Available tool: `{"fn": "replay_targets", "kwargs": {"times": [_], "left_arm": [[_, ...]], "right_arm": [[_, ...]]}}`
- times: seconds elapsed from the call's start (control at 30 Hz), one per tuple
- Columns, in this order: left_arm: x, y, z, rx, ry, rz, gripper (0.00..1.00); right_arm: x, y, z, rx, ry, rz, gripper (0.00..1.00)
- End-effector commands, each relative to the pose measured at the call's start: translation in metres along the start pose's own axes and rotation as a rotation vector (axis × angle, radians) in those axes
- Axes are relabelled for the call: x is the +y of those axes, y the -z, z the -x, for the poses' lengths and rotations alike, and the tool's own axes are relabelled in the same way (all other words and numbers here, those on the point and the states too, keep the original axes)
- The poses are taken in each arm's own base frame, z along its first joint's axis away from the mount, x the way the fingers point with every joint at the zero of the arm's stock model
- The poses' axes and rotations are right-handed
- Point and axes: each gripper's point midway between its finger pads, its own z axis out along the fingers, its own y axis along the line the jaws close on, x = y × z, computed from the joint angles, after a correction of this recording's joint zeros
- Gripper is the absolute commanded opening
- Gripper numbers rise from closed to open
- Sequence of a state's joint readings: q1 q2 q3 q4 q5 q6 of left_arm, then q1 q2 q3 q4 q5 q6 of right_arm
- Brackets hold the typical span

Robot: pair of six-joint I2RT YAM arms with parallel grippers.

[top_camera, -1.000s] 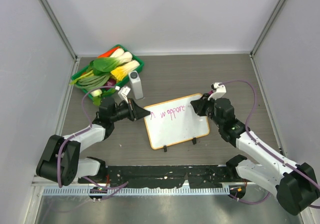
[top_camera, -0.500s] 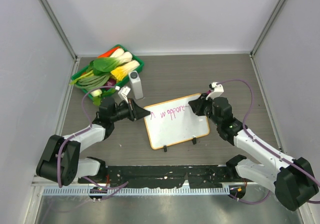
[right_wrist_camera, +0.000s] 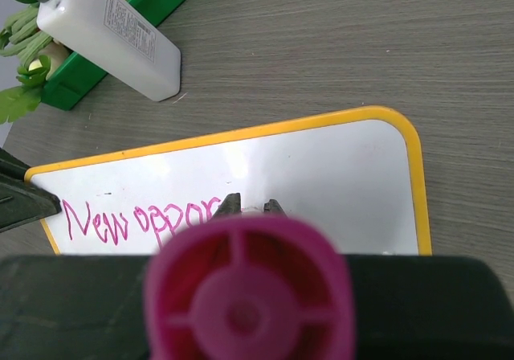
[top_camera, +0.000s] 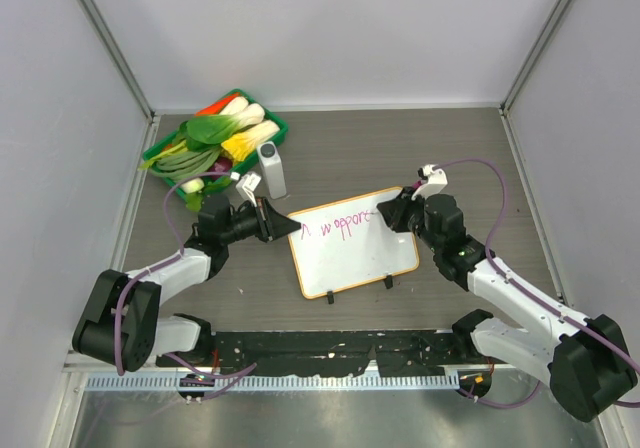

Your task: Write a sentence on the whiteboard

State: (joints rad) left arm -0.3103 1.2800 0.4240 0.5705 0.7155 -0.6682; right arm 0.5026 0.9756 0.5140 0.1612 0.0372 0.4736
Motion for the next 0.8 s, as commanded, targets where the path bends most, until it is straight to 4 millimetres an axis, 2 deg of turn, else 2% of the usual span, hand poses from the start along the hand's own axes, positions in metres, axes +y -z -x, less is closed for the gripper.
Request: {"fn": "replay_targets", "kwargs": {"times": [0.0, 0.47, 0.77], "left_arm": [[0.015, -0.002, -0.006, 0.017, -0.055, 0.064, 0.0], [0.015, -0.002, -0.006, 0.016, -0.055, 0.066, 0.0], [0.014, -0.001, -0.005, 0.016, -0.058, 0.064, 0.0]], "right_arm": [[0.001, 0.001, -0.001, 0.004, 0.001, 0.007, 0.01], [-0.01, 0.009, -0.017, 0.047, 0.003, -0.024, 0.01], [-0.011, 0.004, 0.006, -0.016, 0.007, -0.067, 0.01]]}}
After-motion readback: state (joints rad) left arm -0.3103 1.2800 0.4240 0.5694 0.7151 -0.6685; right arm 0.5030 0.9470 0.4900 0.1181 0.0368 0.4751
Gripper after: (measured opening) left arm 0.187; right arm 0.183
